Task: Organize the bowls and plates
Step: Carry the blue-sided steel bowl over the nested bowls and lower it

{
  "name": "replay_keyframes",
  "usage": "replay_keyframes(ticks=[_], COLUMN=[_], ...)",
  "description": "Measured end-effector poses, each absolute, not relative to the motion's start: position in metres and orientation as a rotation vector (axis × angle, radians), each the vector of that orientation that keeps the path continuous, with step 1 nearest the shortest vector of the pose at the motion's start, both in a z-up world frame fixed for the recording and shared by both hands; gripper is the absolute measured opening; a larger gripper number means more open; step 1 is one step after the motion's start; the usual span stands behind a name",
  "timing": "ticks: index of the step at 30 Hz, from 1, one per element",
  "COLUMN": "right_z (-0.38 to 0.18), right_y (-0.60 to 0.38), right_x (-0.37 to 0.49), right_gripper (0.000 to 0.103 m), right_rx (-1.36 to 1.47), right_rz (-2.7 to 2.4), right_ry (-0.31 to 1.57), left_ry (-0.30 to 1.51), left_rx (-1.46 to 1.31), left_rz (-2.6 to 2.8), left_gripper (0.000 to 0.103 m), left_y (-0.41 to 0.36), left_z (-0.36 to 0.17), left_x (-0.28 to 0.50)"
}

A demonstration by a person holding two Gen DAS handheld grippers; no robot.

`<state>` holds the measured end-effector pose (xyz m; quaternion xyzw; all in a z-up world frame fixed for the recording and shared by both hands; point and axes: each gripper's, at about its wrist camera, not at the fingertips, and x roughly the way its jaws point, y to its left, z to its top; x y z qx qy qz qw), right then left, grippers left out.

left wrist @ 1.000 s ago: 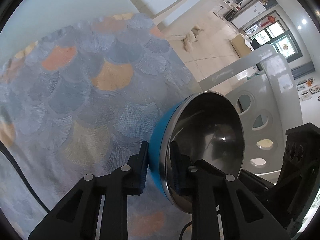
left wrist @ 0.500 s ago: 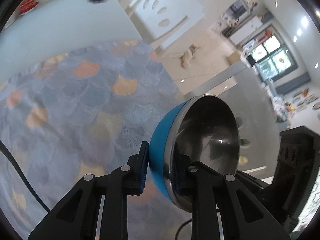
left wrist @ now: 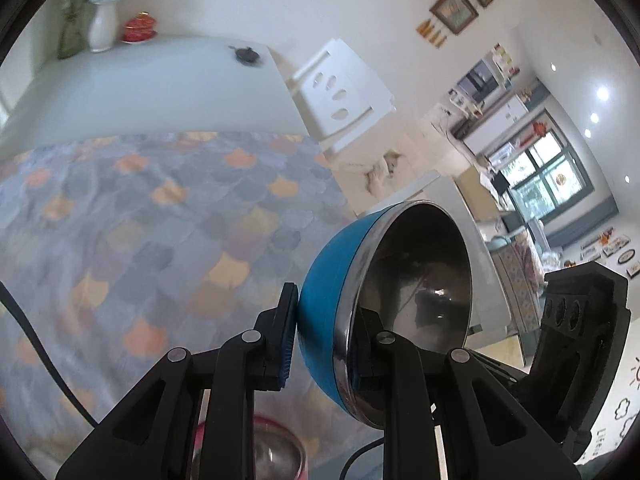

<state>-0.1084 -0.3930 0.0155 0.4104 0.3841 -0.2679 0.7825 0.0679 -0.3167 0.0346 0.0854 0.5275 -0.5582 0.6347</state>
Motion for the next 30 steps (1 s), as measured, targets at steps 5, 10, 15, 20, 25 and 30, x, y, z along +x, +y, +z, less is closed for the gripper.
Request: replay_keyframes(ticks=[5,10,15,20,25,30], right_z=[0.027,0.031,0.014,-0.018,-0.043,-0.060], right_y=[-0.358,-0.335,-0.317,-0.300,-0.289,-0.285], right_x=[-0.107,-0.101,-0.096,-0.096,-0.096,-0.099], right_gripper=[0.025,0.025,0.025,0.025,0.025,0.025], right_rx=[0.861,0.831,0.830,0.863,0.893,0.913], right_rz=[-0.520,-0.482,-0.437,-0.395,-0.382,-0.394], right_ry=[0.854,0.885,0.974,1.073,1.137,1.188], left_ry=[1.198,1.205,1.242,1.273,1.273,1.275], left_rx=[0.141,0.103,0.130,0.201,0.305,0.366], left_rz=[-1.230,-1.189,-1.121,-1.045,-0.995,-0.982], left_gripper=[0.018,0.018,0.018,0.018,0.018,0.018], left_y=[-0.273,-0.241,-0.217,-0.198,-0.193,-0.190], left_z=[0.041,0.036,0.014,-0.016,-0.039,-0.051], left_x=[0.067,0.067,0.062,0.052,0.039,0.028])
